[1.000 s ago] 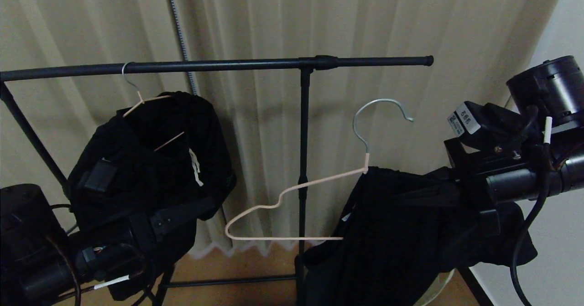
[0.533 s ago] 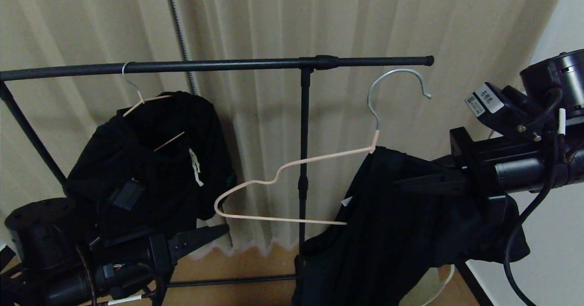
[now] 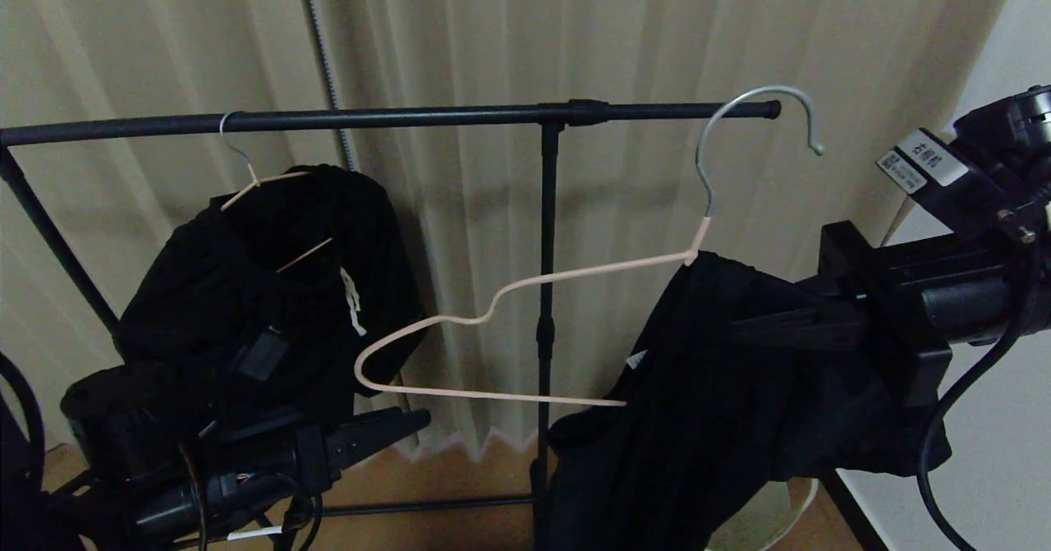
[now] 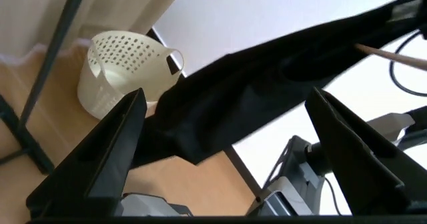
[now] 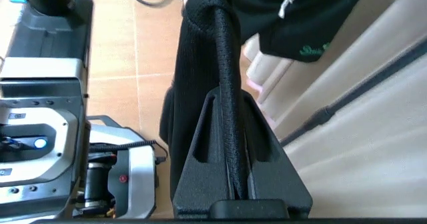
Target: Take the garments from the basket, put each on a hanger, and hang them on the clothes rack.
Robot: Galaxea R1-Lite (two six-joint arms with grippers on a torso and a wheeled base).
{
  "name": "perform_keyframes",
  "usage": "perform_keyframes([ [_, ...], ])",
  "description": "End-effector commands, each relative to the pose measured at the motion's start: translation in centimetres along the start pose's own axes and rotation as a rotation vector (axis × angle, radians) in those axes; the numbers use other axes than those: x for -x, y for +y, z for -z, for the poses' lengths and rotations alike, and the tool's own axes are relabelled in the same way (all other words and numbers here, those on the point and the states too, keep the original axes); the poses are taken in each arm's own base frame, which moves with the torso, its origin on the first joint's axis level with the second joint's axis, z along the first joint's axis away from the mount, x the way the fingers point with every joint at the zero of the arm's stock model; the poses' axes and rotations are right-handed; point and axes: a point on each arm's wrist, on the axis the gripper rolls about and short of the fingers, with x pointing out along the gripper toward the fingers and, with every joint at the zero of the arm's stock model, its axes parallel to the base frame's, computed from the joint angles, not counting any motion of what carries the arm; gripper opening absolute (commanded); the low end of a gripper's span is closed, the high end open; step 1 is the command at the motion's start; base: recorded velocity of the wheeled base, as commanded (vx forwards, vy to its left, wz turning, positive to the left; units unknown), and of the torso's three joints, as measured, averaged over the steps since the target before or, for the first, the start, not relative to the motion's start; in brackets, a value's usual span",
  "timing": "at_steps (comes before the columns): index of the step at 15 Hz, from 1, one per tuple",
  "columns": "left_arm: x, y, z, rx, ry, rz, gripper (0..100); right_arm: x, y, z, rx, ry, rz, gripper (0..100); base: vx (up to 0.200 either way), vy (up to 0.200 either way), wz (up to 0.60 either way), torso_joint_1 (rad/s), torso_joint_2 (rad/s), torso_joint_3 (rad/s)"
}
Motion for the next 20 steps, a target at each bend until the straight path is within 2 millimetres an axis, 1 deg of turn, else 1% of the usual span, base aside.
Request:
perform_keyframes([
  [1,-1.2,0.7,0.8,0.025,0.045,0.005,100,0.0,0.5,-0.3,0.014,-0.014,-0.019,0,0.000,0.000,0.00,0.000,0.00,0.000],
  [4,-2.5,-0.1,0.7,-0.004,0.061,0.057,100,-0.9,1.1,-0.6,0.029,-0.017,-0.064,0,0.000,0.000,0.00,0.000,0.00,0.000],
  [6,-3.4,-0.7,1.0,-0.019,0.083,0.097,100,-1.2,1.2,-0.6,0.032,-0.016,-0.076,0,0.000,0.000,0.00,0.000,0.00,0.000],
  [12,-4.4,-2.1,2.2,-0.028,0.143,0.154,100,-2.5,1.2,-0.4,0.073,-0.041,-0.097,0,0.000,0.000,0.00,0.000,0.00,0.000],
  [14,-4.9,-2.7,2.5,-0.036,0.160,0.181,100,-2.5,1.2,-0.4,0.073,-0.041,-0.097,0,0.000,0.000,0.00,0.000,0.00,0.000],
  [20,-5.5,-3.0,3.0,-0.036,0.183,0.197,100,-2.7,1.3,-0.6,0.077,-0.046,-0.106,0,0.000,0.000,0.00,0.000,0.00,0.000],
])
